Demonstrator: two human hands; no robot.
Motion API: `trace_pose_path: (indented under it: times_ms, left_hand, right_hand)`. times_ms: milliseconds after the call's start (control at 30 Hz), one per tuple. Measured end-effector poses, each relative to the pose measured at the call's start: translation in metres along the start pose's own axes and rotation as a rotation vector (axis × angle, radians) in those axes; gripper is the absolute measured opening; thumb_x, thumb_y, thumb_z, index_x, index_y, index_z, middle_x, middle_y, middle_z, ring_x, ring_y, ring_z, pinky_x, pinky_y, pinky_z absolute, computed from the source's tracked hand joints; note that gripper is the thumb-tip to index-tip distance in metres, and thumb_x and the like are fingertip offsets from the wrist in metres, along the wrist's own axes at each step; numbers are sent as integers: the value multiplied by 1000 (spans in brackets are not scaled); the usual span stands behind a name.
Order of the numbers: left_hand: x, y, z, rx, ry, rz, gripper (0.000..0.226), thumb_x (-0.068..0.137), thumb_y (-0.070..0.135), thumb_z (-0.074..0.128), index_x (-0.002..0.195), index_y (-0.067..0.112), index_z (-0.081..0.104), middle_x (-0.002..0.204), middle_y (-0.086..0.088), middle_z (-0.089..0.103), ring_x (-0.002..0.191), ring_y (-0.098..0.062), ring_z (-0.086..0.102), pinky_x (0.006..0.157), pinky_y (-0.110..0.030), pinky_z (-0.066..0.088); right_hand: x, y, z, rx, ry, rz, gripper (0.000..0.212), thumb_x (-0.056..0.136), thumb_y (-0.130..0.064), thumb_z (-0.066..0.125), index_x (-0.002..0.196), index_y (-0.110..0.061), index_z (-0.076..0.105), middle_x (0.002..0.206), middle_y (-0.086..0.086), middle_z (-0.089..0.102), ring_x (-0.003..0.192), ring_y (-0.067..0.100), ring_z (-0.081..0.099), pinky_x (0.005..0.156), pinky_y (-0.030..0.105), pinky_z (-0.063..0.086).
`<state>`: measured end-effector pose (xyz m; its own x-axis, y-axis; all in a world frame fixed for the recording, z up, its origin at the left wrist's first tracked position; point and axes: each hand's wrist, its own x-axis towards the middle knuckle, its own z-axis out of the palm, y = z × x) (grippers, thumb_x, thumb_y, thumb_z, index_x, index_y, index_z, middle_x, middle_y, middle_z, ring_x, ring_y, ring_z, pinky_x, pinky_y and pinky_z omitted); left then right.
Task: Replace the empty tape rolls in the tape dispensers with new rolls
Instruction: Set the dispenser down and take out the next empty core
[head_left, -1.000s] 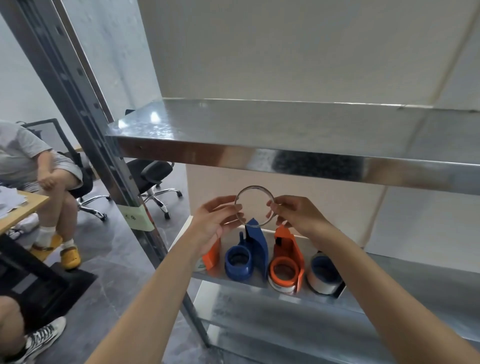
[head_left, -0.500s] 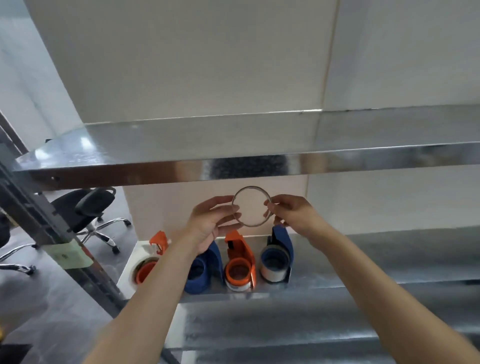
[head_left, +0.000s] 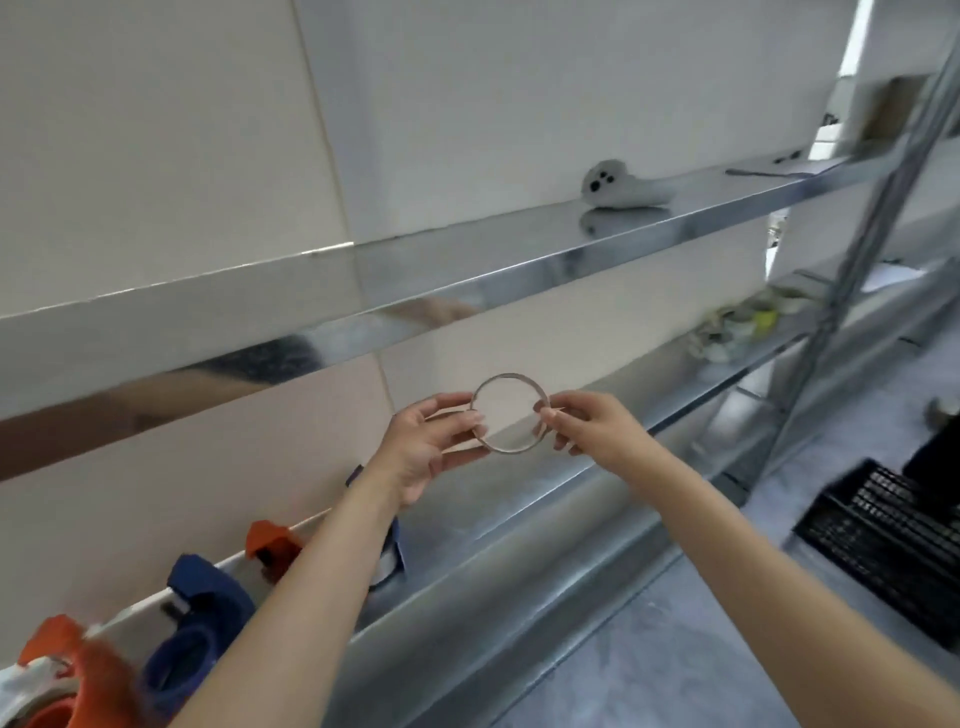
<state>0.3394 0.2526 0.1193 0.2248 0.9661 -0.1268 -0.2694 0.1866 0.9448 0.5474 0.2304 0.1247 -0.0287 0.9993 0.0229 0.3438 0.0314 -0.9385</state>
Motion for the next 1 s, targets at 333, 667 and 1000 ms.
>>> trace_pose_path:
  times_ms: [333, 667, 1000]
  left_hand:
    - [40, -28, 131, 20, -264, -60, 18, 80, -7, 64, 89, 9, 66, 74, -9, 68, 68, -21, 66, 71, -42, 60]
    - [109, -52, 270, 40, -369, -68, 19, 78, -5, 67, 92, 8, 66, 75, -10, 66, 69, -22, 66, 81, -50, 56]
    - [162, -72, 392, -5, -431, -80, 21, 79, -6, 65, 97, 6, 64, 79, -12, 67, 68, -22, 65, 67, -40, 60]
  right_hand:
    - [-43, 41, -122, 17, 238, 63, 17, 95, -20, 59, 107, -10, 66, 76, -8, 67, 62, 7, 57, 60, 17, 44]
    - [-34, 75, -262, 10, 335, 75, 22, 96, -22, 58, 112, -9, 65, 79, -5, 67, 65, 8, 55, 64, 20, 45]
    - [-25, 108, -380, -1, 433, 65, 17, 95, -23, 59, 106, -12, 67, 76, -11, 70, 63, 8, 54, 54, 12, 45]
